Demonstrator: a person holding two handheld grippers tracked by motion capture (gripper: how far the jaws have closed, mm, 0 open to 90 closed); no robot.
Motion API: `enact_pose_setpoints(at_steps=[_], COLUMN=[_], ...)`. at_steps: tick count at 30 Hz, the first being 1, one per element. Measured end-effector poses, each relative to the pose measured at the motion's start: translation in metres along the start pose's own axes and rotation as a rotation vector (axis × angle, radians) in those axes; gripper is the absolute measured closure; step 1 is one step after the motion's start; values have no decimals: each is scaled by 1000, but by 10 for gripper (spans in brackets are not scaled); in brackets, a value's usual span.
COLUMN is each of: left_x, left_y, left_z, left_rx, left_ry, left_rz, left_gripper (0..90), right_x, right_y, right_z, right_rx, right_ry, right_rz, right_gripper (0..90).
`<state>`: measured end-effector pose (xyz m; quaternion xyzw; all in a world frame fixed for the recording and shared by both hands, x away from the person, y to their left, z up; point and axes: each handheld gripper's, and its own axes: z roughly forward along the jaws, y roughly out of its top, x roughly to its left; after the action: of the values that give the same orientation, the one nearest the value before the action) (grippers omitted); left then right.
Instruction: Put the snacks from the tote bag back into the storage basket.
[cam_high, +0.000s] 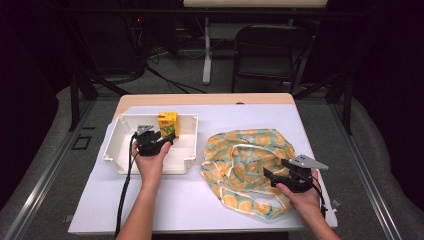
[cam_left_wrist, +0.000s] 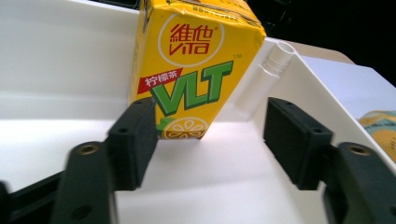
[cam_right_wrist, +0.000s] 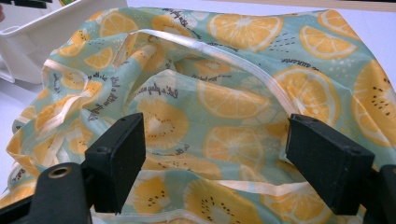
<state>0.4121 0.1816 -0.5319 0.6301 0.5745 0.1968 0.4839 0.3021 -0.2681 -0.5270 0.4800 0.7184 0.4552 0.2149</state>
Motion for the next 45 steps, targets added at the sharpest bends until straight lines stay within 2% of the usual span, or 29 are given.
enact_pose_setpoints(at_steps=[2, 4, 5, 7, 9, 14, 22, 31, 35, 41, 45], left_x=[-1, -3, -4, -5, -6, -8, -11, -15, -15, -7, 3], left_y=[-1, -3, -4, -6, -8, -9, -17, -24, -27, -33, -38], left_z=[-6, -12, -16, -23, -28, -41, -61, -87, -96, -114, -129], left_rx=[-8, -19, -30, -52, -55, -63, -22, -28, -28, -17, -26], left_ry=[-8, -19, -20, -48, -70, -100, -115, -147, -152, -156, -153], left_rz=[22, 53, 66, 76, 93, 115, 179, 219, 233, 233, 214], left_gripper=[259, 144, 123, 32, 4, 3, 3, 3, 3, 3, 2], right_x=[0, 0, 0, 0, 1, 2, 1, 2, 2, 4, 4], right_y=[0, 0, 0, 0, 0, 0, 0, 0, 0, 0, 0], right_z=[0, 0, 0, 1, 1, 2, 1, 0, 1, 1, 2], right_rx=[-2, 4, 5, 4, 9, 9, 5, 4, 5, 5, 4], right_ry=[-1, -2, -2, -6, -5, -2, -4, -1, 1, -1, -2], right_rz=[1, -2, -3, 0, -5, -10, -2, -5, -2, -2, -2], right_gripper=[196, 197, 196, 196, 197, 196, 196, 195, 195, 192, 188])
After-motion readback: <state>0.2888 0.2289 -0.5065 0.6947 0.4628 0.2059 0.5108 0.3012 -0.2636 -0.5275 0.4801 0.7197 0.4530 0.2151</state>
